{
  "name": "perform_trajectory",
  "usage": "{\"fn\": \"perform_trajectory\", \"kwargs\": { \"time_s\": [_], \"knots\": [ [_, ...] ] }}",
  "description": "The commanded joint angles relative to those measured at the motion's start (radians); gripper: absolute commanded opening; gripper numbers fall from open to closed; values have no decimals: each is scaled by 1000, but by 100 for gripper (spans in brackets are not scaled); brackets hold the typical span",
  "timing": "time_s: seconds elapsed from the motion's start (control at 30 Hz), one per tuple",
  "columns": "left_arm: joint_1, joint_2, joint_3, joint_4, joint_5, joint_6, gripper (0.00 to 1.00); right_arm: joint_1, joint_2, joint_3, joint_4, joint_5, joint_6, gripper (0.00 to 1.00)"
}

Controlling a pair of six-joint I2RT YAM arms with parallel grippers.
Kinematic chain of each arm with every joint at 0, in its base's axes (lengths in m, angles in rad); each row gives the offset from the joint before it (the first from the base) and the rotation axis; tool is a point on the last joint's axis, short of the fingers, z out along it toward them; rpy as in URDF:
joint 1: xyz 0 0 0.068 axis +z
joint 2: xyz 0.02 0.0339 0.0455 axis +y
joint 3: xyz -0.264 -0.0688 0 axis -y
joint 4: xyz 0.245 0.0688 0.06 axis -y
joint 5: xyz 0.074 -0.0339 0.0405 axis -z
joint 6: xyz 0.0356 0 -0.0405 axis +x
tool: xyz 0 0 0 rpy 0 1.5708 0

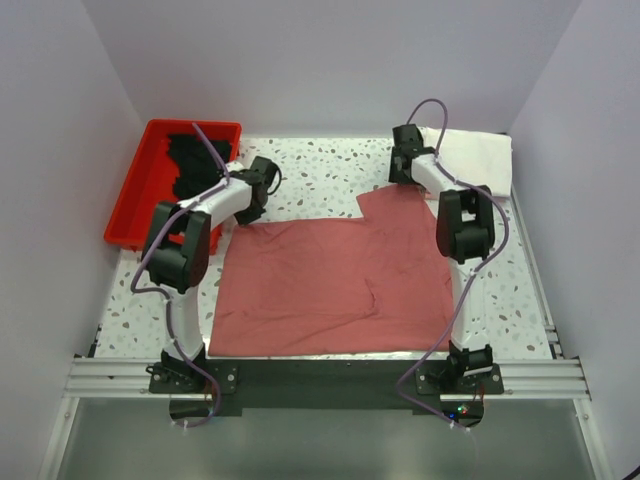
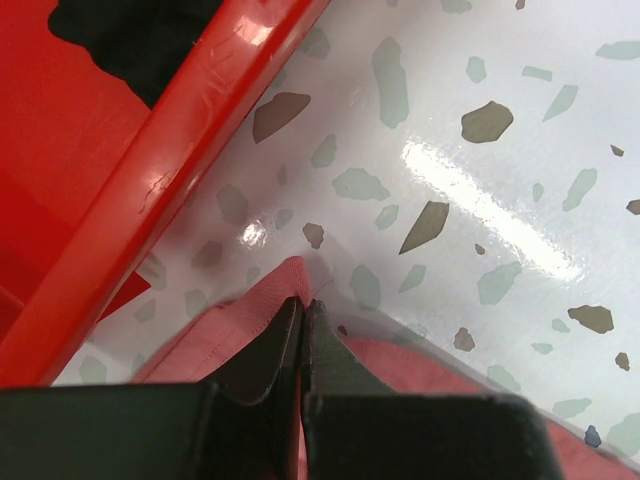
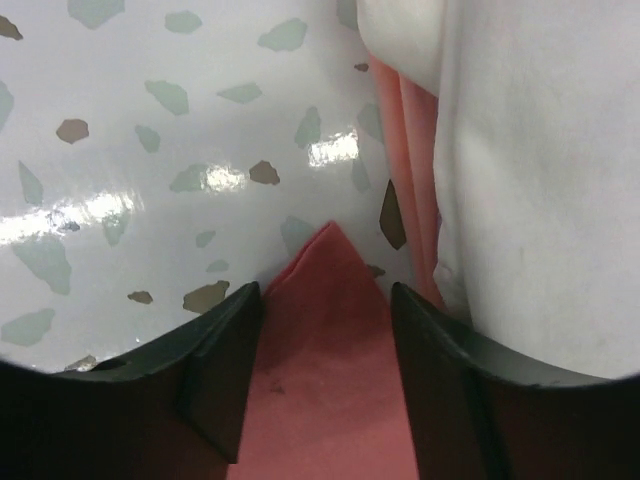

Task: Fold and stack the t-shirts
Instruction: Fold the tshirt

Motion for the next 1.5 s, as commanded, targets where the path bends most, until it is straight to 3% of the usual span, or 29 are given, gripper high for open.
{"fn": "perform_trajectory", "kwargs": {
  "time_s": [0.0, 0.27, 0.33, 0.4, 0.53, 0.83, 0.97, 1.47],
  "knots": [
    [-2, -62, -14, 27, -17, 8, 0, -9, -80, -41, -33, -29, 38, 56],
    [-2, -77, -23, 23, -12, 9, 0, -8, -102, -91, -34, -52, 104, 23],
    [-4, -86, -28, 23, -12, 9, 0, -8, -123, -101, -14, -49, 95, 6],
    [-4, -97, -35, 24, -12, 9, 0, -8, -143, -110, -5, -49, 89, 0],
    [-8, -143, -71, 39, -2, 0, 0, -6, -255, -192, 33, -48, 84, 0],
    [-41, -280, -236, 84, 0, -28, 0, 0, -654, -639, 79, -75, 157, 0],
    [-53, -359, -304, 87, -11, -38, 0, 8, -803, -754, 49, -77, 162, 0],
    [-82, -642, -577, 90, 4, -91, 0, 38, -1246, -981, -207, -49, 147, 0]
  ]
}}
